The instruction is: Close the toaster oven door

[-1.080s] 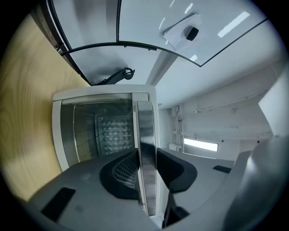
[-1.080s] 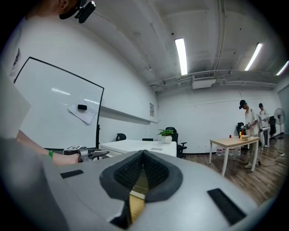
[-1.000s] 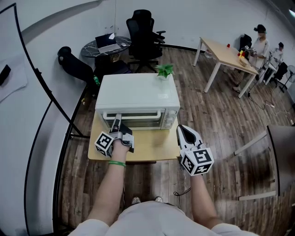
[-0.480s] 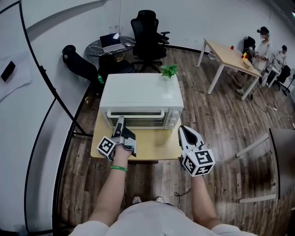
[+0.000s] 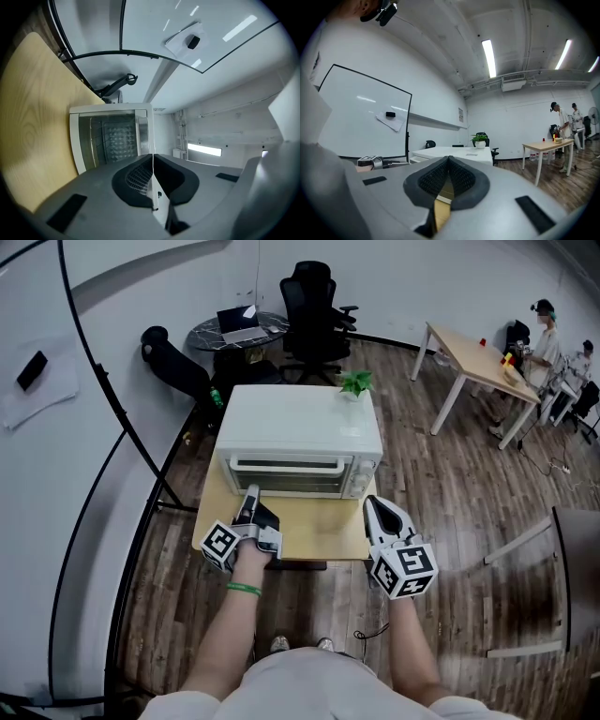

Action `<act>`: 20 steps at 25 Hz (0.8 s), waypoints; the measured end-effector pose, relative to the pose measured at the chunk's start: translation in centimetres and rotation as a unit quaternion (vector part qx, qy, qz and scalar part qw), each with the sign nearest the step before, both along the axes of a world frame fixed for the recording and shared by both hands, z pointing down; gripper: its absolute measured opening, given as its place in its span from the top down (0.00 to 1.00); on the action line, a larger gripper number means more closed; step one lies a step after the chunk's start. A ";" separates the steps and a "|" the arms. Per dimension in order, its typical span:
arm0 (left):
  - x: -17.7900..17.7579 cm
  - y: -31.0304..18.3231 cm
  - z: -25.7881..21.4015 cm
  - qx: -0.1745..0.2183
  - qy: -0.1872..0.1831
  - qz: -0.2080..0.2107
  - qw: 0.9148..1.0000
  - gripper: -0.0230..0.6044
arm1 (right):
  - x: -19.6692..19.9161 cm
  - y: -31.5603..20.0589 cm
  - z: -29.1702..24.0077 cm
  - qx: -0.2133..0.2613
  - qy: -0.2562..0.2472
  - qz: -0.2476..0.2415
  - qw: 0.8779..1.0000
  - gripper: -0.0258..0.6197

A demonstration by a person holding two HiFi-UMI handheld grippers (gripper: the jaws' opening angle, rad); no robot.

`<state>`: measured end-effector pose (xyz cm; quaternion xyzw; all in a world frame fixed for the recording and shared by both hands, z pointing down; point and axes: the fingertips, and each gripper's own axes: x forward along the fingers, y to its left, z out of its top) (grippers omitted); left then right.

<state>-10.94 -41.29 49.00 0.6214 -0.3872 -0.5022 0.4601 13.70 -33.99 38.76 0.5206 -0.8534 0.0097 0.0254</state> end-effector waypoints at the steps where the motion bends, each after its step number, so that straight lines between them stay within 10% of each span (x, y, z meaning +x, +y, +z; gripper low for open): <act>1: 0.0 0.2 0.0 -0.001 -0.002 -0.001 1.000 0.94 | 0.0 0.1 0.0 0.000 0.000 -0.001 1.000 0.96; 7: 0.2 0.6 -2.0 0.024 -0.034 0.008 0.999 0.94 | 0.0 0.2 -0.3 0.006 0.000 0.000 1.000 0.96; 11: 0.7 1.4 -5.0 0.063 -0.187 0.005 0.980 0.94 | 1.0 -0.2 -1.1 0.014 0.004 0.009 1.000 0.96; 15: 1.4 2.7 -8.1 0.103 -0.375 -0.005 0.921 0.94 | 1.6 -0.3 -1.9 0.021 0.002 0.017 1.000 0.96; 20: 2.8 3.6 -10.0 0.120 -0.563 -0.029 0.817 0.94 | 1.6 -0.8 -1.8 0.024 0.006 0.018 1.000 0.96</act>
